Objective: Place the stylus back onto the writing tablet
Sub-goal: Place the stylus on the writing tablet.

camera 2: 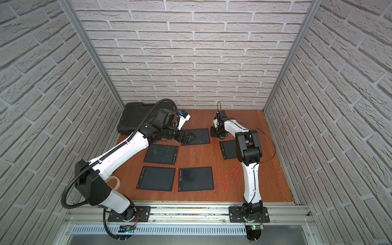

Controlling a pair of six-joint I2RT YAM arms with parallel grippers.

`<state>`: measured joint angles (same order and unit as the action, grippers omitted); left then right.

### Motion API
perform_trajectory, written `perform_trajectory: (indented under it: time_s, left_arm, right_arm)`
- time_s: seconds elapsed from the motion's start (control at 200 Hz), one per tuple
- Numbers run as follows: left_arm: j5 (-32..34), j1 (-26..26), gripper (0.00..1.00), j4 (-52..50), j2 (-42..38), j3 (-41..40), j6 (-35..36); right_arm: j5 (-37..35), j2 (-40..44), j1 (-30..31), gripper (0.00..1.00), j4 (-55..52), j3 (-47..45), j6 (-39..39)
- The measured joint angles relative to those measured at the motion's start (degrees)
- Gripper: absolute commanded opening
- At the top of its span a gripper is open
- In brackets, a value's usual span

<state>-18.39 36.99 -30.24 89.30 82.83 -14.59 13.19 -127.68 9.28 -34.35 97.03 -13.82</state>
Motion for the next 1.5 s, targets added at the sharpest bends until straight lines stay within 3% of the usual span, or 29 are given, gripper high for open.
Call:
perform_trajectory:
  time_s: [0.93,1.23,1.5]
  left_arm:
    - [0.0,0.0,0.98,0.0,0.0,0.0,0.0]
    - [0.0,0.0,0.98,0.0,0.0,0.0,0.0]
    - [0.0,0.0,0.98,0.0,0.0,0.0,0.0]
  right_arm:
    - [3.6,1.4,0.5,0.03,2.7,-1.2,-1.9]
    - [3.5,1.4,0.7,0.13,2.6,-0.4,-2.1]
    - [3.3,1.4,0.7,0.13,2.6,0.5,-2.1]
